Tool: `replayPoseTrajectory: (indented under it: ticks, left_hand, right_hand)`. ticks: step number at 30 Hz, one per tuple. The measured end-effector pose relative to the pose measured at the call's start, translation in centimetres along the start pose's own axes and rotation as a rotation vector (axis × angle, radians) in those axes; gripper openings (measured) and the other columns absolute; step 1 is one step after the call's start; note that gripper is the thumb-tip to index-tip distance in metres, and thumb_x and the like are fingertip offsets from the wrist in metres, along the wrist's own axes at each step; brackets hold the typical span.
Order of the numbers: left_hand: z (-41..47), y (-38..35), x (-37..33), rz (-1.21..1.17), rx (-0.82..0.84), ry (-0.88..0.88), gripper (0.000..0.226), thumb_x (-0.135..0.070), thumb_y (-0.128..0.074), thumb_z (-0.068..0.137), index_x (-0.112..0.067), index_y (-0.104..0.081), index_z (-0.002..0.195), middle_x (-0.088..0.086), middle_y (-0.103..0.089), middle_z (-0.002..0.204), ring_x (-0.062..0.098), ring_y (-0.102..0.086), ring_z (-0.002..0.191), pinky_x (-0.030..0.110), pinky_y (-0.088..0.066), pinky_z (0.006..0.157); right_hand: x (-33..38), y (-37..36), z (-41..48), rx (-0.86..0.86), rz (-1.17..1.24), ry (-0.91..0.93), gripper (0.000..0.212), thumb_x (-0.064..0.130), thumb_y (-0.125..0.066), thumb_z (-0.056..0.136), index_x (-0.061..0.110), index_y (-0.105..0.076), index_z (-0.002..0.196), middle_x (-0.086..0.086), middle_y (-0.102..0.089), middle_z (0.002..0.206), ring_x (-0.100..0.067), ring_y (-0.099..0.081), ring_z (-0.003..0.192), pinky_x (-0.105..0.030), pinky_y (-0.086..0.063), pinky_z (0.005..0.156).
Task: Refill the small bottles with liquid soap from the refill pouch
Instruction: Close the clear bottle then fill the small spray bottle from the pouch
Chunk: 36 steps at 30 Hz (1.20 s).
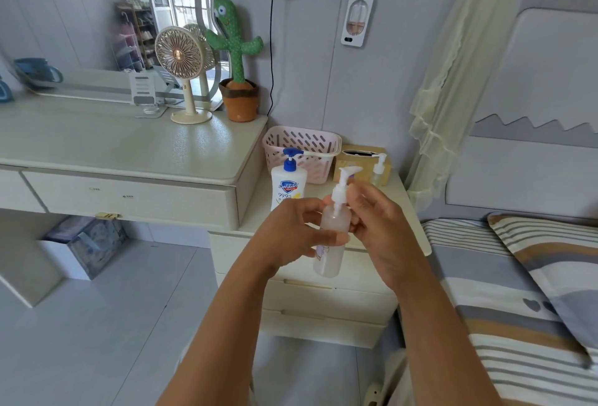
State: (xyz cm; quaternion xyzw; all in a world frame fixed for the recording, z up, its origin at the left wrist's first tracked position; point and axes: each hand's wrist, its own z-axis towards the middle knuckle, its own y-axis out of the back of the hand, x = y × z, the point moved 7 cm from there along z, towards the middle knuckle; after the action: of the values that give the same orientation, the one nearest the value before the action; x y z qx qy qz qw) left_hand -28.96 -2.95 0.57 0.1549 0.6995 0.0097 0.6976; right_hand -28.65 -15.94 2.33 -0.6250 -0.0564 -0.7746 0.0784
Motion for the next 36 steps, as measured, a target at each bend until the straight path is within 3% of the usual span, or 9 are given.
replayPoseTrajectory:
  ticks: [6, 11, 15, 19, 23, 26, 29, 33, 36]
  left_hand:
    - [-0.4, -0.2, -0.1, 0.000, -0.013, -0.019, 0.042, -0.021, -0.084, 0.069, -0.019, -0.067, 0.108, 0.003, -0.072, 0.100, 0.025, -0.068, 0.094, 0.050, -0.057, 0.082]
    - [-0.8, -0.1, -0.2, 0.000, -0.036, -0.067, 0.037, -0.022, -0.084, 0.068, -0.023, -0.070, 0.102, -0.001, -0.073, 0.097, 0.022, -0.069, 0.091, 0.049, -0.055, 0.087]
    - [-1.3, -0.4, -0.5, -0.029, -0.066, -0.099, 0.034, -0.020, -0.085, 0.067, -0.021, -0.072, 0.099, 0.000, -0.074, 0.094, 0.023, -0.070, 0.087, 0.048, -0.054, 0.088]
    - [-1.3, -0.4, -0.7, -0.055, -0.064, -0.105, 0.034, -0.022, -0.085, 0.067, -0.021, -0.073, 0.099, 0.002, -0.073, 0.095, 0.027, -0.069, 0.089, 0.050, -0.055, 0.086]
    - [-1.3, -0.6, -1.0, -0.052, -0.056, -0.109, 0.033, -0.020, -0.085, 0.067, -0.020, -0.072, 0.097, 0.002, -0.074, 0.094, 0.028, -0.069, 0.088, 0.052, -0.055, 0.086]
    - [-1.2, -0.7, -1.1, -0.043, -0.055, -0.103, 0.034, -0.021, -0.084, 0.068, -0.021, -0.071, 0.099, 0.001, -0.073, 0.095, 0.025, -0.070, 0.088, 0.051, -0.055, 0.085]
    - [-1.2, -0.7, -1.2, -0.037, -0.054, -0.108, 0.034, -0.021, -0.084, 0.067, -0.022, -0.071, 0.098, 0.001, -0.073, 0.096, 0.025, -0.069, 0.087, 0.049, -0.056, 0.085]
    - [-1.2, -1.0, -1.3, -0.040, -0.049, -0.115, 0.034, -0.018, -0.084, 0.068, -0.020, -0.070, 0.099, 0.001, -0.073, 0.095, 0.023, -0.070, 0.085, 0.047, -0.056, 0.085]
    - [-1.1, -1.0, -1.2, -0.033, -0.052, -0.111, 0.033, -0.019, -0.084, 0.068, -0.022, -0.070, 0.098, 0.000, -0.073, 0.095, 0.023, -0.070, 0.087, 0.049, -0.055, 0.087]
  right_hand:
    - [0.6, -0.2, -0.4, -0.035, 0.006, 0.040, 0.039, 0.038, -0.063, 0.078, 0.021, -0.062, 0.113, 0.000, -0.072, 0.103, -0.020, -0.068, 0.098, -0.035, -0.056, 0.083]
    - [0.5, -0.3, -0.8, -0.006, 0.013, 0.036, 0.037, 0.043, -0.051, 0.086, 0.027, -0.061, 0.119, -0.001, -0.070, 0.110, -0.019, -0.066, 0.102, -0.034, -0.055, 0.084]
    - [0.5, -0.2, -1.0, -0.044, 0.040, 0.030, 0.043, 0.040, -0.064, 0.075, 0.023, -0.060, 0.114, 0.000, -0.072, 0.106, -0.016, -0.068, 0.099, -0.025, -0.055, 0.073]
    - [0.8, -0.3, -1.1, -0.028, 0.038, 0.038, 0.038, 0.042, -0.050, 0.088, 0.024, -0.061, 0.120, -0.001, -0.070, 0.110, -0.018, -0.067, 0.101, -0.031, -0.057, 0.082]
    - [1.1, -0.1, -1.0, -0.069, 0.031, 0.054, 0.037, 0.040, -0.063, 0.077, 0.023, -0.062, 0.110, 0.000, -0.072, 0.102, -0.019, -0.069, 0.096, -0.027, -0.057, 0.075]
    - [1.0, 0.0, -1.0, -0.068, 0.004, 0.040, 0.049, 0.048, -0.058, 0.078, 0.025, -0.058, 0.121, 0.002, -0.070, 0.109, -0.018, -0.067, 0.100, -0.031, -0.056, 0.081]
    - [1.2, 0.1, -1.2, -0.062, 0.011, 0.054, 0.039, 0.046, -0.048, 0.086, 0.026, -0.063, 0.116, 0.000, -0.071, 0.107, -0.017, -0.067, 0.100, -0.034, -0.056, 0.085]
    - [1.5, 0.3, -1.2, -0.075, 0.009, 0.075, 0.034, 0.040, -0.065, 0.075, 0.029, -0.063, 0.107, 0.000, -0.072, 0.100, -0.019, -0.068, 0.096, -0.032, -0.058, 0.080]
    - [1.6, 0.2, -1.3, -0.048, 0.008, 0.078, 0.032, 0.044, -0.057, 0.079, 0.034, -0.061, 0.109, 0.004, -0.072, 0.102, -0.015, -0.068, 0.097, -0.031, -0.057, 0.081]
